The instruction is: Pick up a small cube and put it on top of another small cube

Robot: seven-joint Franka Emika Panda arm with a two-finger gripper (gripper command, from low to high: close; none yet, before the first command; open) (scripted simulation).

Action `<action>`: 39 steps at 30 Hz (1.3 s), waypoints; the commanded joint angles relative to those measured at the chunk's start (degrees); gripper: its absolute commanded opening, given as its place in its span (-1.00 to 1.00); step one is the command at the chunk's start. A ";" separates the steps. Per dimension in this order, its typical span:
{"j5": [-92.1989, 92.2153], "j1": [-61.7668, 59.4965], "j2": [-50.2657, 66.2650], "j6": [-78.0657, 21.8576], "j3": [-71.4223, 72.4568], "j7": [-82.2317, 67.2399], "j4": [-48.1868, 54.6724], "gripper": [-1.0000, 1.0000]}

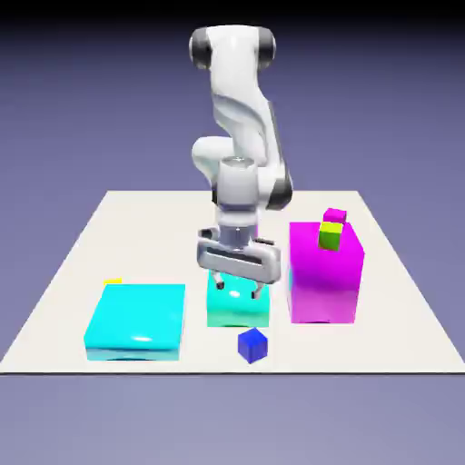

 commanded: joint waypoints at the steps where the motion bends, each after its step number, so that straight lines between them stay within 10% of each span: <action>1: -0.13 -1.22 2.08 -1.09 1.25 2.42 1.04 0.00; 13: -6.60 -1.97 23.37 1.49 1.68 19.60 7.84 0.00; 14: -6.60 -1.97 23.37 1.49 1.68 19.60 7.84 -1.00; 39: 24.19 -36.12 -8.48 -3.87 -19.95 32.05 -10.40 -1.00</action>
